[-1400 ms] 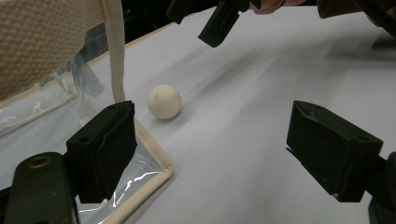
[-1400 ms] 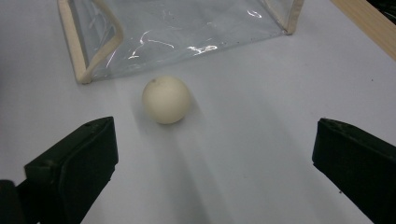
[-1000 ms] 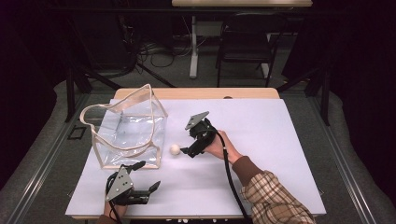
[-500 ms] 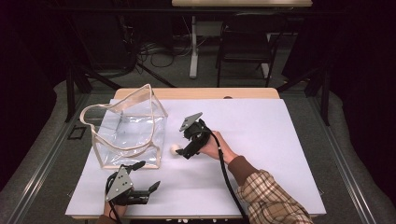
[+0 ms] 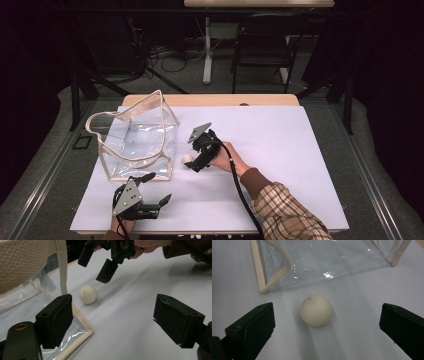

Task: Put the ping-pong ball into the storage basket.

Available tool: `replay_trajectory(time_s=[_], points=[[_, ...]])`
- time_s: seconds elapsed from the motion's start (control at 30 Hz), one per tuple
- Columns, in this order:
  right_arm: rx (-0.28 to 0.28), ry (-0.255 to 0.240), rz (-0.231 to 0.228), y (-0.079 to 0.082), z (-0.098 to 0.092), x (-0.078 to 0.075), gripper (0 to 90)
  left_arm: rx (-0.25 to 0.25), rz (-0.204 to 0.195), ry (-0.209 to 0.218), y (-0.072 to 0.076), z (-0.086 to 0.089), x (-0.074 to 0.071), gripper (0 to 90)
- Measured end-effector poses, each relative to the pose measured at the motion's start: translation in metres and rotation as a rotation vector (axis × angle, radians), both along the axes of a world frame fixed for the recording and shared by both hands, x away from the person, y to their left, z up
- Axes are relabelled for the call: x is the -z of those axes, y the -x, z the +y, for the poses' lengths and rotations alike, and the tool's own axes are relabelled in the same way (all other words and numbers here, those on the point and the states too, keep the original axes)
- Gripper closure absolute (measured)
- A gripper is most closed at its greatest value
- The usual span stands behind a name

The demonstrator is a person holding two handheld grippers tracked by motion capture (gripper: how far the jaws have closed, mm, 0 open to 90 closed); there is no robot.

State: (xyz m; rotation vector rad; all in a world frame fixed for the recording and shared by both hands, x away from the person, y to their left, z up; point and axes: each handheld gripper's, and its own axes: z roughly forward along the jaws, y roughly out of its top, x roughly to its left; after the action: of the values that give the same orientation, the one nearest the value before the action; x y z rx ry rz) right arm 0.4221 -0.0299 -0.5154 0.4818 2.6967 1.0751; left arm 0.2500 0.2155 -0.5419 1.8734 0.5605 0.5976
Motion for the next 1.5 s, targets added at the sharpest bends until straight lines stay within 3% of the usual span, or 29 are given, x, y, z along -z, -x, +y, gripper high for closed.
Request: replay_trajectory(time_s=[1.07,1.2,1.5], points=[[-0.01,0.011,0.043,-0.002,0.02,0.021,0.0,0.003,0.002,-0.002,0.0,0.0,0.0,16.2],[-0.01,0.014,0.053,-0.003,0.021,0.023,4.4,0.002,0.002,-0.002,0.0,0.001,0.0,16.2],[-0.004,0.007,0.044,-0.003,0.022,0.025,25.3,0.002,0.002,-0.003,0.0,0.0,0.0,16.2]])
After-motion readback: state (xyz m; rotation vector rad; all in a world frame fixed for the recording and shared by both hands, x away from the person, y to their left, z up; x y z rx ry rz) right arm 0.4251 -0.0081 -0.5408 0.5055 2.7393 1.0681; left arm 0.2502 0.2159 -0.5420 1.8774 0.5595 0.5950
